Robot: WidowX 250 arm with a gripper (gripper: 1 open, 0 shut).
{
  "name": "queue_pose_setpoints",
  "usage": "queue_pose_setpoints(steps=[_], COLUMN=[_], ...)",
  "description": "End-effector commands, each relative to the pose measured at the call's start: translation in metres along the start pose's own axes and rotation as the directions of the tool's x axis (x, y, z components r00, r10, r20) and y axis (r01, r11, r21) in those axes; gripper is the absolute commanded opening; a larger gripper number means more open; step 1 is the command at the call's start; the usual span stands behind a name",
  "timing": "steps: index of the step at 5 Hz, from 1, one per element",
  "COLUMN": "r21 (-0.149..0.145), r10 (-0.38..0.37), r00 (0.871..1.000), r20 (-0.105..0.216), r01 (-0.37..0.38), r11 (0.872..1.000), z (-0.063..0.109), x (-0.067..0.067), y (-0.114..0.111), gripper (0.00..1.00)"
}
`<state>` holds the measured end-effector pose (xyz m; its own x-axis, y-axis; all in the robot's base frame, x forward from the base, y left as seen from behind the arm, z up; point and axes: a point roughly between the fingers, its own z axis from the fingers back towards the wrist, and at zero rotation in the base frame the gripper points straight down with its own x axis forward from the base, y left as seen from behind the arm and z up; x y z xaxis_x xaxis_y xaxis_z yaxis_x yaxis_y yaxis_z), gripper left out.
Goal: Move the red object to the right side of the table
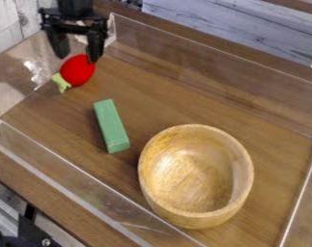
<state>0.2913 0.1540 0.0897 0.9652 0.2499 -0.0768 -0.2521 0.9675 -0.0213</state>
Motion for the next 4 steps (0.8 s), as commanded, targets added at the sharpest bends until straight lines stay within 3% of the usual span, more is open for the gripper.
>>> queue_pose_setpoints(steps=[1, 2, 4], r21=[0.015, 0.015, 0.004], r10=[-0.039, -0.055, 0.056], r00=[0.998, 0.998, 0.998], r20=[0.044, 0.035, 0.026], r01=[0.038, 0.054, -0.056], r11=[0.999, 0.998, 0.998], z=[0.013, 0.011, -0.009], x=[0.009, 0.010, 0.026], y=[0.003, 0.008, 0.013], gripper=[1.00, 1.00, 1.00])
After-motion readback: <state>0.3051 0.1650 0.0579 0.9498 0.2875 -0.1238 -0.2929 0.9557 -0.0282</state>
